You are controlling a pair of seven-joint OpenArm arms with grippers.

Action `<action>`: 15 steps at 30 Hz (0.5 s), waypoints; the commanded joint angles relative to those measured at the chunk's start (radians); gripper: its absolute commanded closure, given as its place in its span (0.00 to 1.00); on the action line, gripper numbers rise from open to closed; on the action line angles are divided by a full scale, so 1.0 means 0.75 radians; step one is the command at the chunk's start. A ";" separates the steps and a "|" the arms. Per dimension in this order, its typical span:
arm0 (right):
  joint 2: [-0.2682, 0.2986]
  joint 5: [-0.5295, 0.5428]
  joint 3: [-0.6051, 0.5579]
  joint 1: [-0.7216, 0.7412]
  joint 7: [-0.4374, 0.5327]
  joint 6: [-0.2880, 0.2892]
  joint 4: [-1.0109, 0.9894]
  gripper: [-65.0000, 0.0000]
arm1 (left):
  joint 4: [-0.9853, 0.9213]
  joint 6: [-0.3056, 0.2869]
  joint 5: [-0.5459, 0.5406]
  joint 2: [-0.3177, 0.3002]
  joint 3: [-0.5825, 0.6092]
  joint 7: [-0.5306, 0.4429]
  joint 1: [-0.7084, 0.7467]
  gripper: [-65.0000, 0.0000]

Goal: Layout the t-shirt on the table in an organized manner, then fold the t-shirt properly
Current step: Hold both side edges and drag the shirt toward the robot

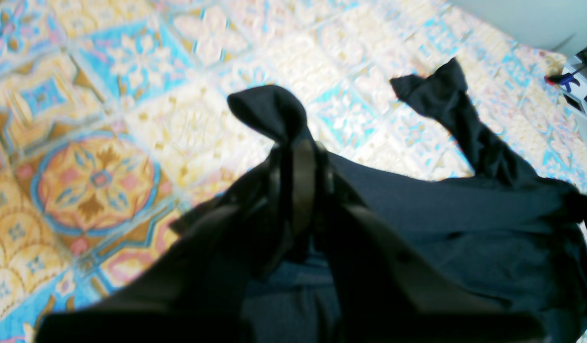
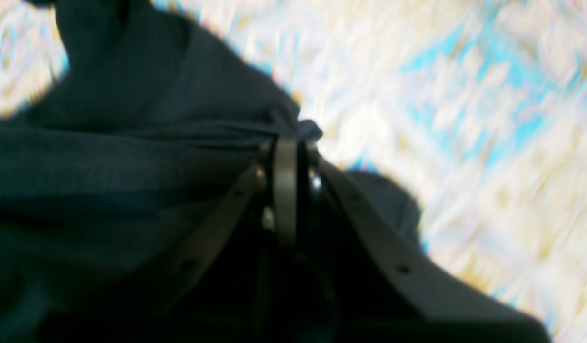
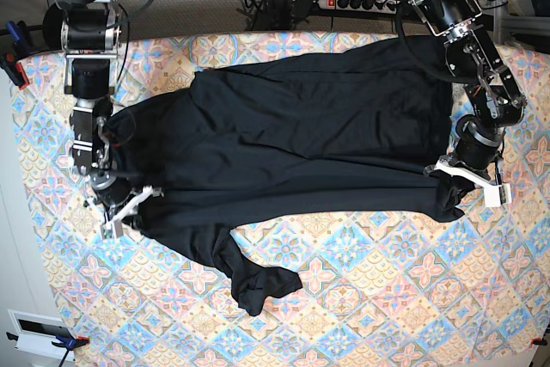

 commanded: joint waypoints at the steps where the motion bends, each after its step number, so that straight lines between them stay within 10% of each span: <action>1: 0.024 0.018 0.008 0.049 0.050 -0.006 0.030 1.00 | 0.027 -0.004 -0.017 -0.021 -0.003 -0.029 -0.017 1.00; 15: 0.018 0.016 0.008 0.135 0.052 -0.006 0.030 1.00 | 0.021 0.002 -0.011 -0.023 -0.009 -0.031 -0.071 1.00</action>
